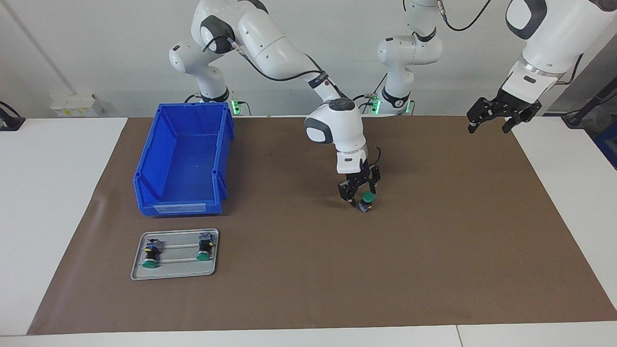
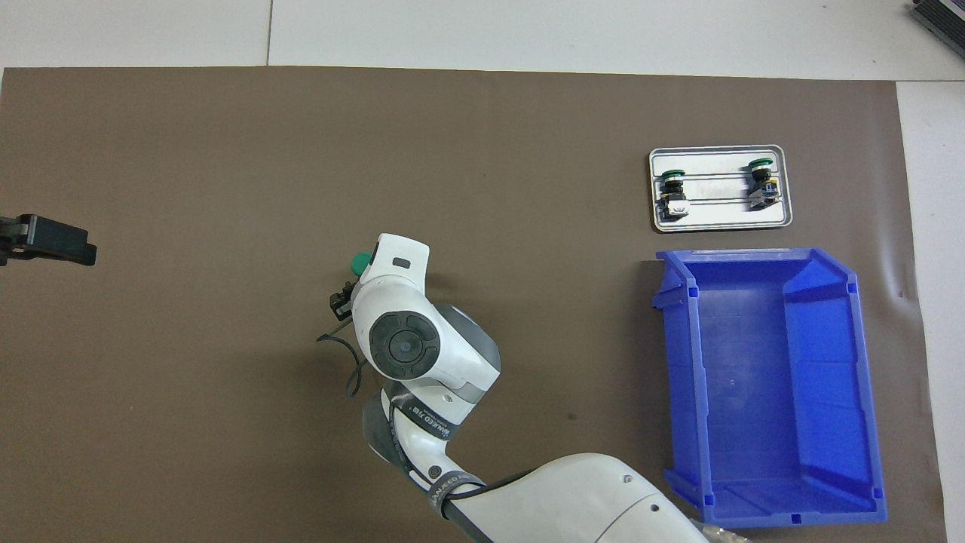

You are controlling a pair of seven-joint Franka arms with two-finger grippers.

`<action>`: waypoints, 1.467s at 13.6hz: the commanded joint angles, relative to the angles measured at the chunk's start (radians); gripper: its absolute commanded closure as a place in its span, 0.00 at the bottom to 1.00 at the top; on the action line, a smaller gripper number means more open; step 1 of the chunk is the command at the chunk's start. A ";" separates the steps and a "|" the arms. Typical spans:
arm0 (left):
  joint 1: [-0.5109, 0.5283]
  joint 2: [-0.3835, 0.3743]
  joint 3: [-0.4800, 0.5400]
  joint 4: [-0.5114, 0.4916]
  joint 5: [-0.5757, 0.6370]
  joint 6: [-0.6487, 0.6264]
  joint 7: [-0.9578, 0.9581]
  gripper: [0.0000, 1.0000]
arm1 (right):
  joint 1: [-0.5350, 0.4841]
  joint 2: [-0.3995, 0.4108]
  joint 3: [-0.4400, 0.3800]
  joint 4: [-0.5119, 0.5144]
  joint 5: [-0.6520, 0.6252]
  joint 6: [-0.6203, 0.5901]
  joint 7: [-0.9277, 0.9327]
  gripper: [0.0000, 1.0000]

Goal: Place and press button with both arms
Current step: 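Grasp the green item on the table with the right gripper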

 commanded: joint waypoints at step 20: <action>0.010 -0.030 -0.006 -0.036 0.017 0.018 0.003 0.00 | -0.055 -0.141 -0.022 -0.026 -0.189 0.008 0.111 1.00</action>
